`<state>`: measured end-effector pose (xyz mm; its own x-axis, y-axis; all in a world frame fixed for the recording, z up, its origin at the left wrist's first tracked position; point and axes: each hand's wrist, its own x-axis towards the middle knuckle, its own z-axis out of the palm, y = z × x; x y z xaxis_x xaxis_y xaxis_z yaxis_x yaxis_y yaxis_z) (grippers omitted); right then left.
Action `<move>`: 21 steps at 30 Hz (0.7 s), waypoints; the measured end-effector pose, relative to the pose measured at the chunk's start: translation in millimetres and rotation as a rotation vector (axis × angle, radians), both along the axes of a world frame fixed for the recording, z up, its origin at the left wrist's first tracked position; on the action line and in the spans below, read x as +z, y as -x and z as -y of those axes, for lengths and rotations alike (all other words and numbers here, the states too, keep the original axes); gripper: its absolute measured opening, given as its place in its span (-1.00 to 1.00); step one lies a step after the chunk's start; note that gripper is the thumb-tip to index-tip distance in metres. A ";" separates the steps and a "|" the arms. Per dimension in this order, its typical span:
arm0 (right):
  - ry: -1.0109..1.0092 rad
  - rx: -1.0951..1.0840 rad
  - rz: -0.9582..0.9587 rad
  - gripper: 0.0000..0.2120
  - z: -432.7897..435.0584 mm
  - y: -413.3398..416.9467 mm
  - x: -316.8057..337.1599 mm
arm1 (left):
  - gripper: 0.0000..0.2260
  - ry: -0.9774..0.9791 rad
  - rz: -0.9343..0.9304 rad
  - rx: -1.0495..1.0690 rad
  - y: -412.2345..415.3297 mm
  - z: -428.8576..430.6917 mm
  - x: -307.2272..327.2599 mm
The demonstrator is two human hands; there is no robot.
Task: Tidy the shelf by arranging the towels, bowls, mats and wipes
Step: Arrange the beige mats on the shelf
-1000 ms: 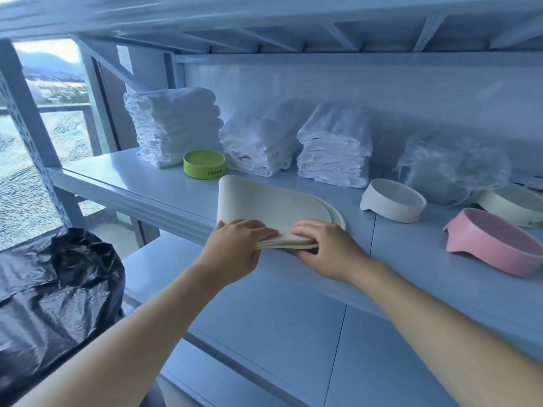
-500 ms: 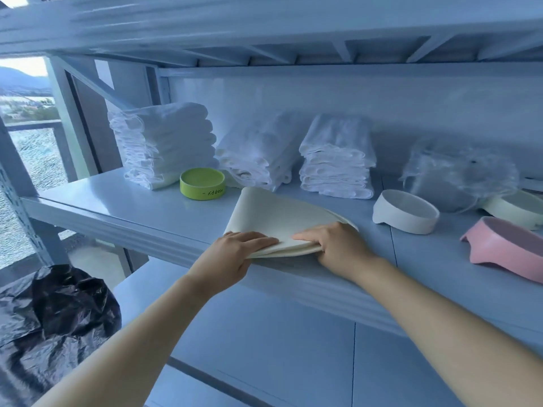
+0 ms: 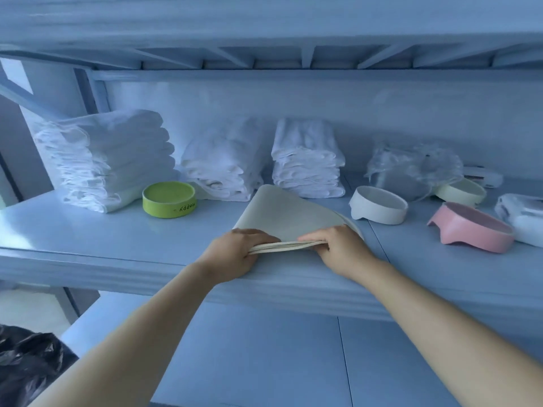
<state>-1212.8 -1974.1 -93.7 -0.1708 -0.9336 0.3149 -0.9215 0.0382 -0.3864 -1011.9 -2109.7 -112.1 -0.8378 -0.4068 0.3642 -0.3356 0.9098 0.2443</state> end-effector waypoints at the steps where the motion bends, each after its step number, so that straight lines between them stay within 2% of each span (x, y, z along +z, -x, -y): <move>1: -0.023 0.001 0.017 -0.63 -0.7 -0.3 -2.4 | -0.60 0.002 -0.014 -0.002 -0.8 0.1 -1.8; 4: -0.075 0.047 0.021 -0.64 -5.2 -1.8 -9.5 | -0.53 0.021 -0.052 -0.007 -3.4 -1.7 -2.6; 7: -0.057 0.069 0.051 -0.79 -7.1 -7.4 -10.5 | -0.54 0.047 -0.037 -0.049 -0.4 -5.7 -0.8; 9: -0.053 0.050 0.076 -0.75 -6.7 -14.8 -8.0 | -0.52 0.060 0.020 -0.013 4.6 -9.1 0.9; 13: -0.061 0.045 0.050 -0.86 -0.8 -22.1 -3.9 | -0.62 0.044 0.074 0.038 12.5 -22.3 0.9; 17: -0.070 -0.092 0.000 -0.75 0.7 -14.4 -3.1 | -0.66 0.054 0.204 0.055 16.2 -28.5 7.5; 19: -0.092 -0.098 0.004 -0.67 -1.1 -11.8 -5.9 | -0.60 -0.068 0.277 0.036 17.1 -23.7 15.9; 21: -0.154 -0.072 0.034 -0.54 -4.2 -6.6 -4.8 | -0.58 -0.248 0.264 -0.005 19.9 -16.2 22.3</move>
<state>-1206.2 -1970.0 -98.5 -0.2468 -0.9554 0.1621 -0.9010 0.1647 -0.4015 -1031.8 -2093.6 -89.8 -0.8920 -0.4512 0.0259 -0.4121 0.8355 0.3634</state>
